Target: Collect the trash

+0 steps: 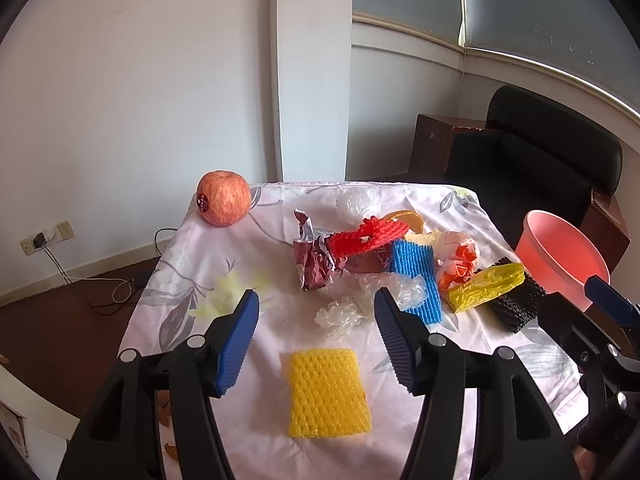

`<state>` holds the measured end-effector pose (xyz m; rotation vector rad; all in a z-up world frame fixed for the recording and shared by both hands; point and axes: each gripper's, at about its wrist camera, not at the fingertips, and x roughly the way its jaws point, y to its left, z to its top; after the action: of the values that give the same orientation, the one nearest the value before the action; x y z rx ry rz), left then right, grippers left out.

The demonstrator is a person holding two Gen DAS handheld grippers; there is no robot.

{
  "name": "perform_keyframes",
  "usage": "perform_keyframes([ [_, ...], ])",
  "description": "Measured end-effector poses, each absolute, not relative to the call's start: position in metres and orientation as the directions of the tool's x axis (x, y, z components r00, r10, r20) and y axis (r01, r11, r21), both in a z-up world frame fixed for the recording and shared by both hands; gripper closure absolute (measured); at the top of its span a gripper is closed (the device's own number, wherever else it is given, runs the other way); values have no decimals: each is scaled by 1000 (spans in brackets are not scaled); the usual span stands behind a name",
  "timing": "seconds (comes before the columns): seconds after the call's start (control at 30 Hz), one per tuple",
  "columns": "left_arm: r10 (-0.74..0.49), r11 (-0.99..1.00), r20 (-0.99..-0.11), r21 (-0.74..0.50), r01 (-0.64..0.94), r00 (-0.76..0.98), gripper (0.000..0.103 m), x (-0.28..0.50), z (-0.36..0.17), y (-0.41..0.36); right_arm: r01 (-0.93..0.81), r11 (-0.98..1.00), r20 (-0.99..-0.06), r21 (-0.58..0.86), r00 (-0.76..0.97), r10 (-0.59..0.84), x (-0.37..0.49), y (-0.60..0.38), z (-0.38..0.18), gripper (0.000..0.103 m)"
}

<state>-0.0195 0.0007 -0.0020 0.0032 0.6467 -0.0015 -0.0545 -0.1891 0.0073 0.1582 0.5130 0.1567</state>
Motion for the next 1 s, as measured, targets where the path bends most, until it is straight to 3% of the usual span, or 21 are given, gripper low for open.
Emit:
perform_keyframes([
  [0.77, -4, 1000, -619, -15, -7, 785, 40, -27, -4, 5, -142, 972, -463, 187, 860, 215, -66, -183, 10, 4],
  [1.0, -95, 991, -612, -133, 16, 785, 40, -21, -2, 28, -136, 971, -452, 199, 866, 214, -67, -186, 12, 4],
])
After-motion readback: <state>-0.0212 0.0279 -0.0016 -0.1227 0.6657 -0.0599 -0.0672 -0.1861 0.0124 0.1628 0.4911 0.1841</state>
